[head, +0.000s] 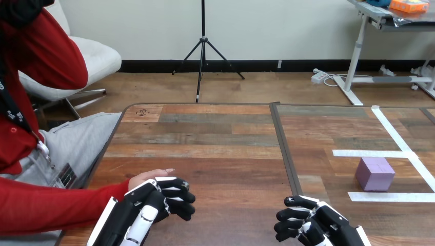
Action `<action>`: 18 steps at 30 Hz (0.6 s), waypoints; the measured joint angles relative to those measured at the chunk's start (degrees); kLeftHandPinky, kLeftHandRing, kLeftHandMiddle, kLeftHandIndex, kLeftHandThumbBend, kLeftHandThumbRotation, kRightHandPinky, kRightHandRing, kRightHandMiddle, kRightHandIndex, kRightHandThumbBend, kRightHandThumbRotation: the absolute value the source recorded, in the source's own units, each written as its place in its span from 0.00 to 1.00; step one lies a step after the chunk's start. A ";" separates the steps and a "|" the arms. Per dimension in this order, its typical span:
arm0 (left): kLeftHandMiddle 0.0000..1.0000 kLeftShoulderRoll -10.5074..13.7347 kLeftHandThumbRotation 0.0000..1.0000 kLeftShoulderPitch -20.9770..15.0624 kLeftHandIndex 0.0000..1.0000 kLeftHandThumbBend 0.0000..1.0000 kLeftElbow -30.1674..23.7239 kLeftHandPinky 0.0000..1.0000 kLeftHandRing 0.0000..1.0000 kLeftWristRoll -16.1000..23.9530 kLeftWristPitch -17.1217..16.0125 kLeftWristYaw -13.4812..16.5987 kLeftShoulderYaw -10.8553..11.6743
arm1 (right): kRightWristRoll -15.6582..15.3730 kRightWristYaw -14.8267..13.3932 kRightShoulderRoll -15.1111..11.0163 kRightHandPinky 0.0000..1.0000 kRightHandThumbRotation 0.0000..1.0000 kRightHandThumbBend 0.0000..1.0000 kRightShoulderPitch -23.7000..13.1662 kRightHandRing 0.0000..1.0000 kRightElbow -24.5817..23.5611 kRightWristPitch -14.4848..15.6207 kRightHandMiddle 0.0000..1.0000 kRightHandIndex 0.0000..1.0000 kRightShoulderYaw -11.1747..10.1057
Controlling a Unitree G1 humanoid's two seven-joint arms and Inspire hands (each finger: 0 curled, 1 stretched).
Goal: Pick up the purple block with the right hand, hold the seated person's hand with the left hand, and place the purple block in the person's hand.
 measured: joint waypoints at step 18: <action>0.63 0.00 0.75 -0.02 0.65 0.56 -0.07 0.58 0.61 -0.76 0.94 -0.51 0.02 | -1.39 -0.81 -0.03 0.49 0.50 0.78 -0.01 0.55 -0.46 1.83 0.59 0.62 0.08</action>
